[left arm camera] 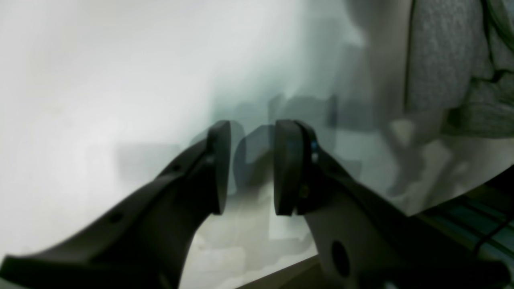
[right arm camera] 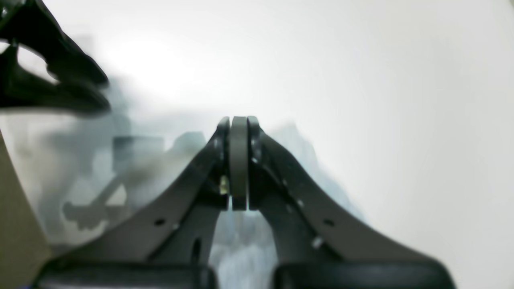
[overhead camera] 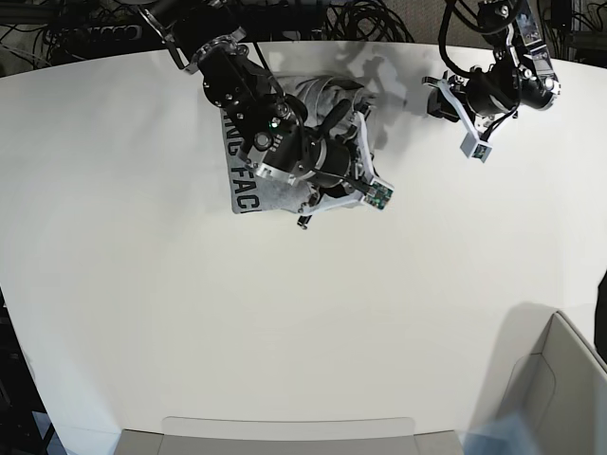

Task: Fold the T-shirt properly
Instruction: 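Press and tuck the bundle edges with the right gripper, then grasp the bundle sides with both grippers and lift it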

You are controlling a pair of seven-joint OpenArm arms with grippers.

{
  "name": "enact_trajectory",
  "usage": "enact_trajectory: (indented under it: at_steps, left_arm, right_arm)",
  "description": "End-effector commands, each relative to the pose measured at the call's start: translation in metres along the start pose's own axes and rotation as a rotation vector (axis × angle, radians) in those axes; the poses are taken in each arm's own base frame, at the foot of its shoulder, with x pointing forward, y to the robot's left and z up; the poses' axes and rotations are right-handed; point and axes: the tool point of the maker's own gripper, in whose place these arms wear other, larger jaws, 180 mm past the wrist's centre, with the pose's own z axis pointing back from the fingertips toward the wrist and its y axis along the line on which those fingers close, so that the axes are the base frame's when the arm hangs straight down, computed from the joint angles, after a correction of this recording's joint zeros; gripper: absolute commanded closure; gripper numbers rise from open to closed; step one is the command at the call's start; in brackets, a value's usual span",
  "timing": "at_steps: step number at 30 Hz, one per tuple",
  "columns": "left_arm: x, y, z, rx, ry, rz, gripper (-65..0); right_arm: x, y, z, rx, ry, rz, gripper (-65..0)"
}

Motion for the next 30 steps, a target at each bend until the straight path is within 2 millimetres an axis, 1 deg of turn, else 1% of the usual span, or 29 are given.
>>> enact_trajectory:
  at_steps: [1,3,5,8,10,13,16,18,21,23,26,30]
  left_arm:
    - [0.007,0.001,0.004,0.002,-0.022,-0.012,-17.7]
    - [0.007,0.001,0.004,0.002,-0.022,-0.012,-17.7]
    - [0.007,0.001,0.004,0.002,-0.022,-0.012,-17.7]
    - [0.007,0.001,0.004,0.002,-0.022,-0.012,-17.7]
    - [0.007,0.001,0.004,0.002,-0.022,-0.012,-17.7]
    - [0.007,0.001,0.004,0.002,-0.022,-0.012,-17.7]
    - [0.007,0.001,0.004,0.002,-0.022,-0.012,-17.7]
    - [0.007,0.001,0.004,0.002,-0.022,-0.012,-17.7]
    - [0.007,0.001,0.004,0.002,-0.022,-0.012,-17.7]
    - [0.007,0.001,0.004,0.002,-0.022,-0.012,-17.7]
    - [0.007,0.001,0.004,0.002,-0.022,-0.012,-17.7]
    - [0.007,0.001,0.004,0.002,-0.022,-0.012,-17.7]
  right_arm:
    - [0.008,-0.008,0.007,-0.026,-0.017,0.004,0.0]
    - [-0.011,-0.017,0.010,-0.045,0.057,-0.021,0.0]
    - [-0.020,-0.024,0.008,-0.053,0.082,-0.050,0.0]
    - [-0.039,-0.037,-0.003,-0.058,0.148,-0.087,0.0]
    - [-0.044,-0.047,-0.014,-0.054,0.178,-0.096,0.0]
    - [-0.036,-0.058,-0.033,-0.050,0.129,-0.111,0.0]
    - [-0.031,-0.073,-0.044,-0.054,0.099,-0.122,0.0]
    - [-0.025,-0.076,-0.051,-0.052,0.082,-0.127,0.0]
    - [-0.017,-0.082,-0.058,-0.052,0.043,-0.134,0.0]
    - [-0.006,-0.084,-0.063,-0.055,-0.020,-0.148,0.0]
    - [0.007,-0.097,-0.067,-0.103,-0.093,-0.193,0.0]
    - [0.019,-0.112,-0.072,-0.133,-0.132,-0.214,0.0]
